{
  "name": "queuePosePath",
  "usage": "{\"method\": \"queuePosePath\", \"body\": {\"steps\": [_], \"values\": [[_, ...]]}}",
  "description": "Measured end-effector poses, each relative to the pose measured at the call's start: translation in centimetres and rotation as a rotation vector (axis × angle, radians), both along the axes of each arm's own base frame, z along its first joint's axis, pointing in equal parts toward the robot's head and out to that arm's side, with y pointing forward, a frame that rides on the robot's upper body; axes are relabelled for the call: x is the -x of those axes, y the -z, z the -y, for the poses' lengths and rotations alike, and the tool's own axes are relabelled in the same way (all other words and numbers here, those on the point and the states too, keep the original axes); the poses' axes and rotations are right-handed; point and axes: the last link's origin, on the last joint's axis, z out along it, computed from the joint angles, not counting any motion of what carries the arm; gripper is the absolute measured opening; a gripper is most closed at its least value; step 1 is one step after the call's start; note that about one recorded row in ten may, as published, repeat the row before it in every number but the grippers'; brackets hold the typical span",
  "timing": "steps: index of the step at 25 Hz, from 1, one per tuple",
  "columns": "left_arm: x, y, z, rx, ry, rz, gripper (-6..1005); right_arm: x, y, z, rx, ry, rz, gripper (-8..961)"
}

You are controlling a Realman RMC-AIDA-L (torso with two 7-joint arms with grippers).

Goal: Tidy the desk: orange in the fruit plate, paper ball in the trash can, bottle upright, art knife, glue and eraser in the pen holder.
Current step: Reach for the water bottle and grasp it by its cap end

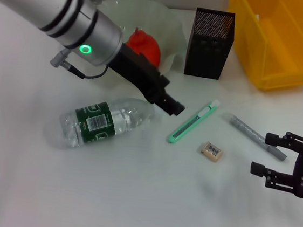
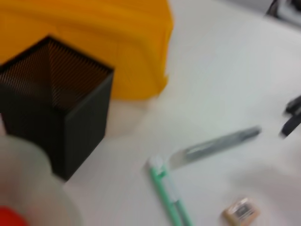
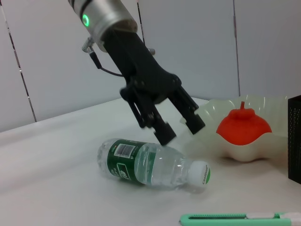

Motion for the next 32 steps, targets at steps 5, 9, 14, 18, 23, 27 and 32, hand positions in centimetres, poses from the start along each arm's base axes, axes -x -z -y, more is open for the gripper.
{"method": "queuePosePath", "body": {"steps": [5,9,14,18,23,27,32], "values": [[0.3,1.3,-0.2,-0.031,0.031,-0.11,800,0.0,-0.1,-0.1,-0.003,-0.004,0.001,796],[0.6,1.8,-0.4,-0.052,0.052,-0.147,800,0.1,-0.1,-0.1,-0.004,-0.008,0.002,797],[1.2,2.4,-0.5,-0.065,0.049,-0.168,799,0.1,-0.3,-0.2,-0.01,-0.009,-0.001,797],[2.0,3.0,-0.6,-0.08,0.052,-0.196,799,0.2,-0.4,-0.1,-0.015,-0.008,-0.009,797],[2.6,3.6,-0.6,-0.09,0.065,-0.219,798,0.2,-0.4,-0.1,-0.013,-0.009,-0.013,796],[2.9,4.1,-0.6,-0.091,0.082,-0.237,798,0.3,-0.4,0.0,-0.009,-0.012,-0.018,796],[3.1,4.4,-0.5,-0.097,0.096,-0.248,797,0.3,-0.5,0.0,-0.007,-0.012,-0.022,796]]}}
